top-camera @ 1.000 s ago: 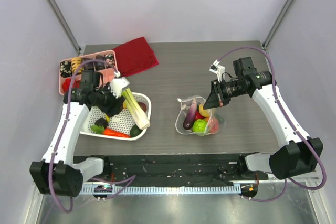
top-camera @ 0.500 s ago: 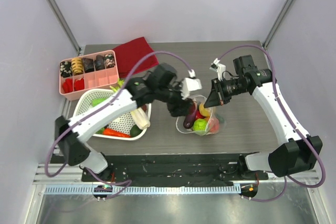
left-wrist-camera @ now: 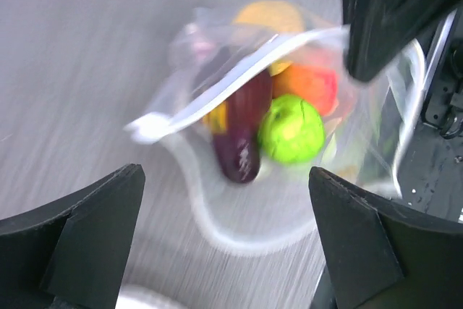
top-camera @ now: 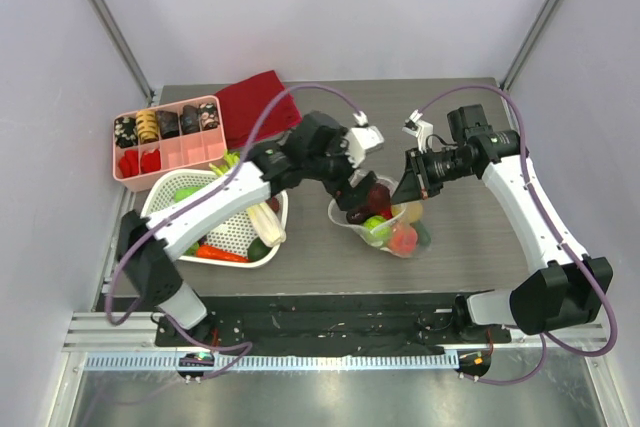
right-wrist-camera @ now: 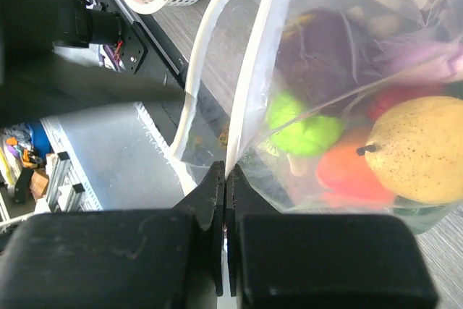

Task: Place the food in the zip-top bag and seal the zipper
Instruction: Place the fake fruit in the zipper food storage bag, then pick up the fake fruit from the bin.

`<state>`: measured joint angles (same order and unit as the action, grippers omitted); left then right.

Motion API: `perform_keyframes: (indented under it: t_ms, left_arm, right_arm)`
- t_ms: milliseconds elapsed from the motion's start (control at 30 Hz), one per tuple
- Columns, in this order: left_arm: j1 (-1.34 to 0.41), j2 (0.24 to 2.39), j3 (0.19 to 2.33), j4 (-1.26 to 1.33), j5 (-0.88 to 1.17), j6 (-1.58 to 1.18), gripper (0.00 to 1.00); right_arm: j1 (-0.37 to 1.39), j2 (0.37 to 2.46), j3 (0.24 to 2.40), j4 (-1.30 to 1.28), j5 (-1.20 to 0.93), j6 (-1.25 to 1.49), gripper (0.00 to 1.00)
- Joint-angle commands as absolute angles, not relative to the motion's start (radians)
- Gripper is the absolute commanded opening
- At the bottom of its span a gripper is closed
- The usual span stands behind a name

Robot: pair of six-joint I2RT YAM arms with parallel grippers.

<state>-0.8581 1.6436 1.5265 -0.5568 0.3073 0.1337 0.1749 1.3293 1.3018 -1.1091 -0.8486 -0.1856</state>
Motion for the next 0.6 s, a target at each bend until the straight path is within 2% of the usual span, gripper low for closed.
perform_keyframes:
  t_ms: [0,233,267,367,567]
  left_arm:
    - [-0.76,1.393,1.439,-0.546,0.356,0.084,1.0]
    - [-0.275,1.123,1.263,-0.779,0.462,0.187,1.0]
    - [-0.15,1.093,1.249,-0.813,0.515,0.216,1.0]
    - [0.063,1.078,1.223,-0.954,0.552,0.346,0.98]
    - [0.325,1.167,1.125,-1.12,0.513,0.684,0.99]
  right_arm:
    - [0.179,1.316,1.335,-1.127,-0.884,-0.202,0.01]
    - [0.178,1.304,1.327,-1.149,-0.879,-0.23,0.01]
    - [0.179,1.304,1.328,-1.157,-0.877,-0.239,0.01]
    - [0.179,1.319,1.331,-1.172,-0.874,-0.255,0.01]
    - [0.179,1.328,1.336,-1.178,-0.871,-0.264,0.01]
